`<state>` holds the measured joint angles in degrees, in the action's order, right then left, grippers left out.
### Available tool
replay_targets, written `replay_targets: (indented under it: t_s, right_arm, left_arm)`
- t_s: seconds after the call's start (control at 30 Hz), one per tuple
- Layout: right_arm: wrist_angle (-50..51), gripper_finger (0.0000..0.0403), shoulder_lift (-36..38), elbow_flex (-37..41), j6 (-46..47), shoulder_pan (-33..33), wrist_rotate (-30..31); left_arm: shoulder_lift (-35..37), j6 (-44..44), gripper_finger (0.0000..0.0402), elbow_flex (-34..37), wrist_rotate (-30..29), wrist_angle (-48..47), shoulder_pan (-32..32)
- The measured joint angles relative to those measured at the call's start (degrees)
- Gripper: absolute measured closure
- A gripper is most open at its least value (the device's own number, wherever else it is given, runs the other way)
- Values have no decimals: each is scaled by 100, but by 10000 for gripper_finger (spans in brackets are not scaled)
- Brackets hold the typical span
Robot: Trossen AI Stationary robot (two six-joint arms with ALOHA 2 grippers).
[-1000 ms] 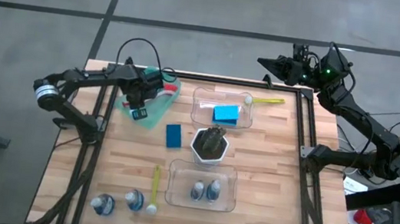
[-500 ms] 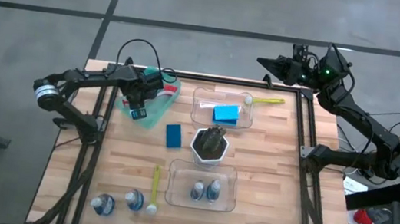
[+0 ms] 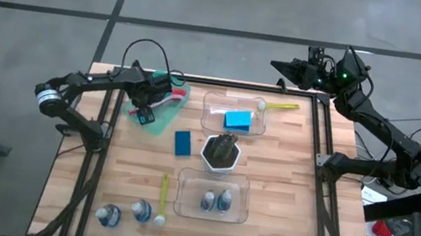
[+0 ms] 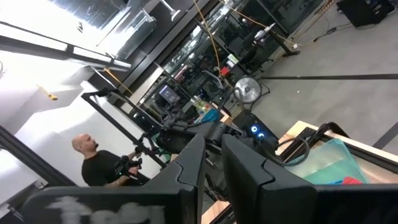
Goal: Pick & Place Kitchen Sink Supplies
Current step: Put the blue sponge wipe into the top transparent bin
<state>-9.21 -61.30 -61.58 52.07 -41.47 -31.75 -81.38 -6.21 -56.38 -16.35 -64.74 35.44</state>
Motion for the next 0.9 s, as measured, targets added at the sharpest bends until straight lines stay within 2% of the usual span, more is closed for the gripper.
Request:
replay_targets:
  t_s: [0.13, 0.33, 0.43, 0.53, 0.6, 0.67, 0.77, 0.83, 0.9]
  right_arm:
    - [0, 351, 0, 0, -7, 0, 0]
    - [0, 351, 0, 0, -24, 0, -2]
    - [0, 351, 0, 0, -56, 0, -4]
    - [0, 351, 0, 0, -66, 0, -17]
    - [0, 351, 0, 0, -68, 0, -17]
    - [0, 351, 0, 0, -68, 0, -18]
    - [0, 351, 0, 0, -69, 0, -17]
    - [1, 351, 0, 0, -90, 0, -17]
    - [0, 351, 0, 0, -129, 0, -17]
  left_arm:
    - [36, 178, 210, -410, 462, -229, 0]
    - [221, 434, 211, -1096, 1690, -92, -28]
    - [256, 919, 211, -1413, 2200, 2, -27]
    - [256, 1526, 212, -1628, 3033, 200, -54]
    - [256, 2269, 213, -1686, 3422, 420, -121]
    - [256, 3088, 214, -1677, 3628, 540, -199]
    - [256, 3721, 215, -1609, 4009, 706, -364]
    - [256, 3813, 216, -1540, 4109, 837, -540]
    - [256, 3347, 216, -1478, 4086, 1060, -736]
